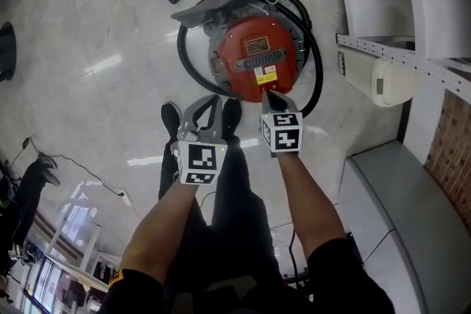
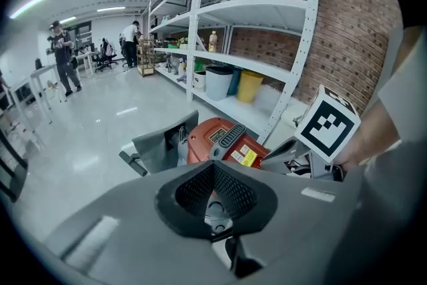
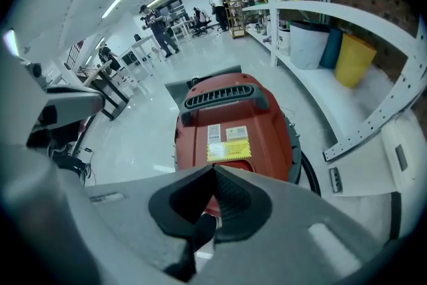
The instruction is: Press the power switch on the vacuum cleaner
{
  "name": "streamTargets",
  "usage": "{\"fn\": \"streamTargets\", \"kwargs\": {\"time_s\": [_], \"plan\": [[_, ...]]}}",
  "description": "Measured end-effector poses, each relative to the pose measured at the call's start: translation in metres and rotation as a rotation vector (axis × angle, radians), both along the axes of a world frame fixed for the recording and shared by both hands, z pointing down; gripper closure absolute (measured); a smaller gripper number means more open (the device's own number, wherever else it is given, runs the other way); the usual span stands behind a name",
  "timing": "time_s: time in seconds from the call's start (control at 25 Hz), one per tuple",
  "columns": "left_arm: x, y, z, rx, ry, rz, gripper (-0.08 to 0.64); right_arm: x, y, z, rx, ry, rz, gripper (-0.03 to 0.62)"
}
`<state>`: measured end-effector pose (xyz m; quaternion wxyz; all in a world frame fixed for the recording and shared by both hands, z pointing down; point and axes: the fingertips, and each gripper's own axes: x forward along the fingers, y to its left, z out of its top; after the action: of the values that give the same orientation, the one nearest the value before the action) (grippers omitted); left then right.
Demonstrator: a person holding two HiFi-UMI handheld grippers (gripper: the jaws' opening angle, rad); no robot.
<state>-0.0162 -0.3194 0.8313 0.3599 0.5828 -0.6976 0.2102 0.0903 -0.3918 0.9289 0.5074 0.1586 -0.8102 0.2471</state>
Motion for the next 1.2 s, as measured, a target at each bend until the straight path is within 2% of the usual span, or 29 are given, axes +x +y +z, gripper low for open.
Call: {"fn": "streamTargets", "kwargs": {"time_s": [0.32,0.76,1.0,1.2], "plan": [[0.002,0.008,0.008,-0.016,0.016,-0.014,0.548,0.001,0.003,0.010,-0.003,0.033,-0.006,0.601],[-0.004,0.008,-0.001,-0.014,-0.001,0.005,0.547,-0.004,0.010,0.020,0.006,0.094,-0.047,0.601],[-0.012,0.009,-0.028,0.002,-0.014,-0.013,0.546,0.001,0.011,-0.006,-0.006,0.065,-0.003,0.600],[-0.019,0.006,-0.066,0.046,-0.029,-0.043,0.546,-0.006,0.010,-0.055,0.015,-0.025,0.048,0.600]]}}
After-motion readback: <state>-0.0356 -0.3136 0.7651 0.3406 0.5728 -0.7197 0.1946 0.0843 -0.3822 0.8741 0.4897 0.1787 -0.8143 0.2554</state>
